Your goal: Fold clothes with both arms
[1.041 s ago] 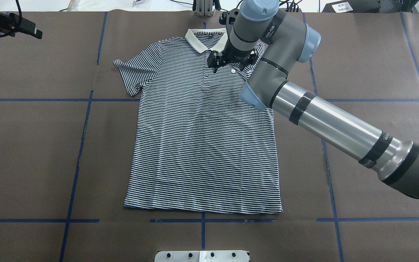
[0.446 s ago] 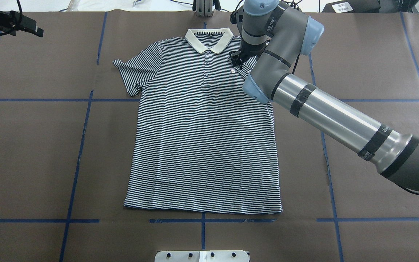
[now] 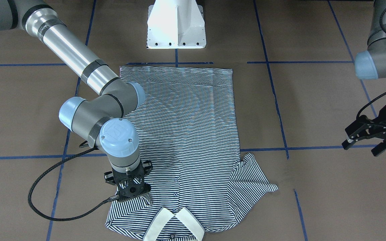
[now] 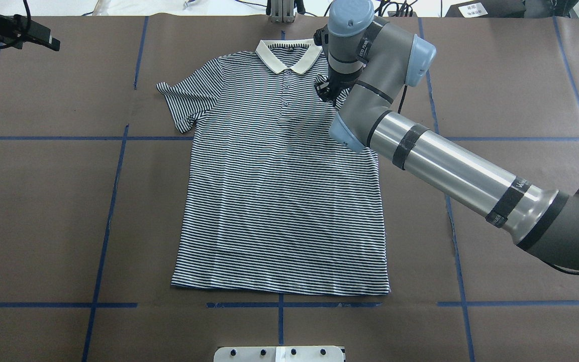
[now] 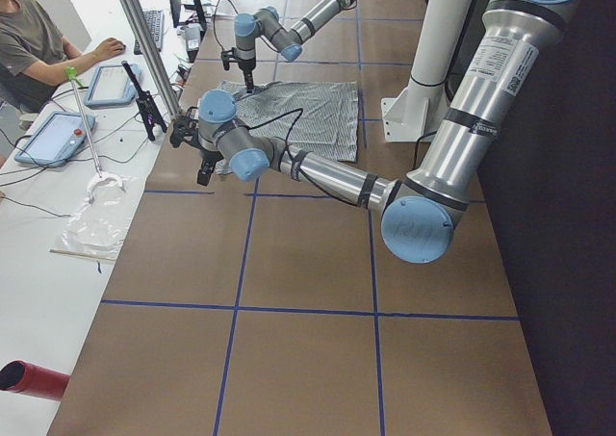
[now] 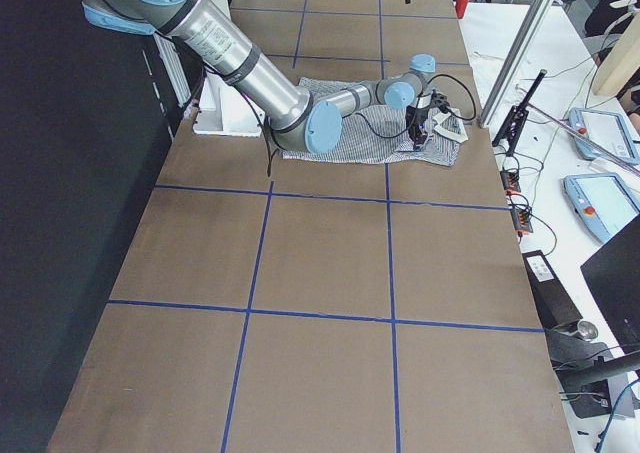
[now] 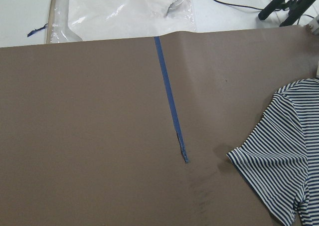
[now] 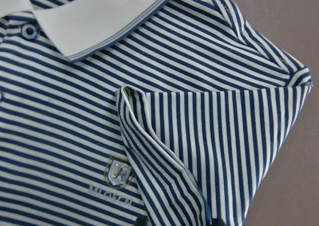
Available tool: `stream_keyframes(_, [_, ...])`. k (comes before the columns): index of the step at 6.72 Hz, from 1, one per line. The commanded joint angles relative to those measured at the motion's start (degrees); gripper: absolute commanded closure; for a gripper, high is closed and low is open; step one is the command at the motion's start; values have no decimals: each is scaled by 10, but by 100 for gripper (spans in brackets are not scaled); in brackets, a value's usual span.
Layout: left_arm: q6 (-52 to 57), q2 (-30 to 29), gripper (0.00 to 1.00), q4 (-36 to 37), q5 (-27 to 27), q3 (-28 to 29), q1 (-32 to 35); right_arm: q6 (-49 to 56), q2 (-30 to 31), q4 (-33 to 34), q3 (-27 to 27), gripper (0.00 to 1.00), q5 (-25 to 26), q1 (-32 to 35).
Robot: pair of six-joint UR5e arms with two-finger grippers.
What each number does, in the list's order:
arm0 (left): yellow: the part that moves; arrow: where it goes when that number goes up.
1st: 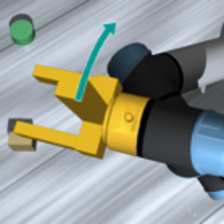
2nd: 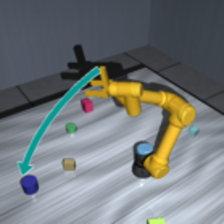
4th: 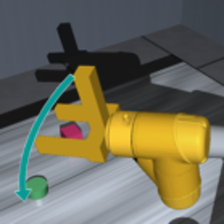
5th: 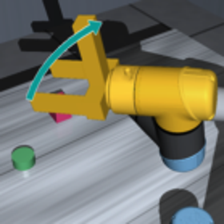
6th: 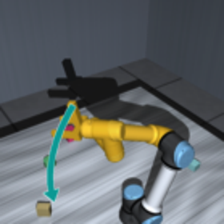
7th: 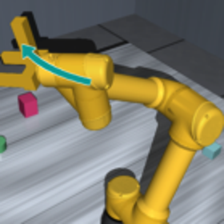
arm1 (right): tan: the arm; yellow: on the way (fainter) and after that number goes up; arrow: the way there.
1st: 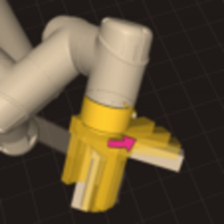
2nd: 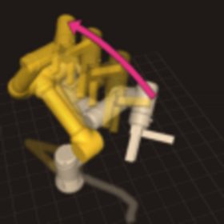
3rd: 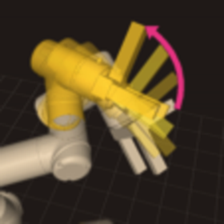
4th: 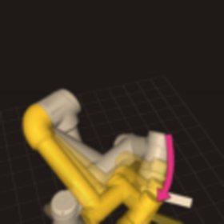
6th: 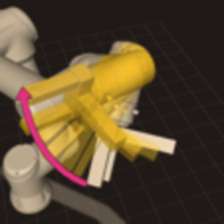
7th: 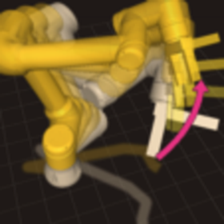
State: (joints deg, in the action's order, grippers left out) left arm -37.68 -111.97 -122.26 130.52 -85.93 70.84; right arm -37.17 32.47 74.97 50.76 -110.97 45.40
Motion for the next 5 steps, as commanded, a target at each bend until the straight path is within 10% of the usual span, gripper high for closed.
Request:
stream_keyframes(1, [-1,0,0,0,0,-1,0,2,1,2,-1,57,-5,-3])
stream_keyframes(5, [-10,0,0,0,0,-9,0,0,4,2,7,60,-37,-11])
